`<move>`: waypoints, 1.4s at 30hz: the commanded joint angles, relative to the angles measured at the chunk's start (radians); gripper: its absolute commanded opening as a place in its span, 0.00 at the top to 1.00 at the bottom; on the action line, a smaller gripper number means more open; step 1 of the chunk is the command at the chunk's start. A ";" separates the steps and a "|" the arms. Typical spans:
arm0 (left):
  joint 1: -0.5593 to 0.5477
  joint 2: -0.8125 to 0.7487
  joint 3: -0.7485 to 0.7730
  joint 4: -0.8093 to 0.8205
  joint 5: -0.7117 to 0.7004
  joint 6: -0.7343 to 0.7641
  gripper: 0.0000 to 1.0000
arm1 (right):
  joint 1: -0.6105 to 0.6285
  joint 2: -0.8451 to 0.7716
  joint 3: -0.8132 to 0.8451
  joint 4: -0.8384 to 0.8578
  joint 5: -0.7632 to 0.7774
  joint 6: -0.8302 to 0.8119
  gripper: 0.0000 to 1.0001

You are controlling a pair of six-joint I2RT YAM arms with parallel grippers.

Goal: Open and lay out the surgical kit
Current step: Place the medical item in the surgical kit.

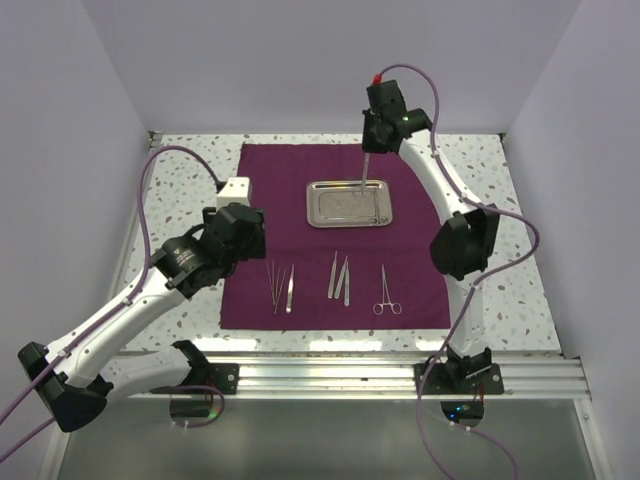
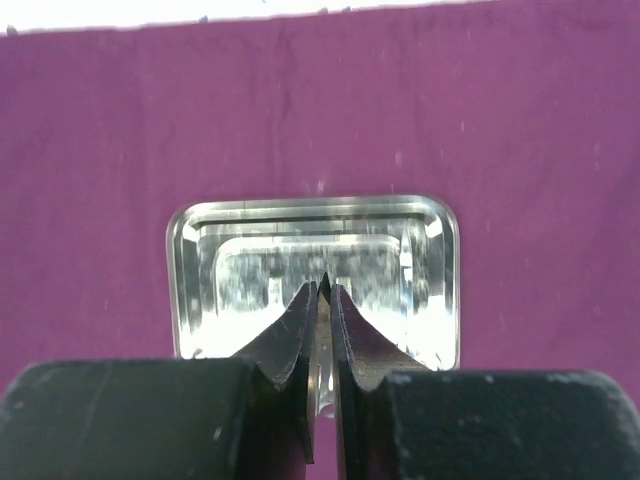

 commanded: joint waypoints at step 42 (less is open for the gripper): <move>0.005 0.145 0.043 0.138 0.060 0.115 0.32 | 0.059 -0.469 -0.985 0.198 -0.021 -0.007 0.11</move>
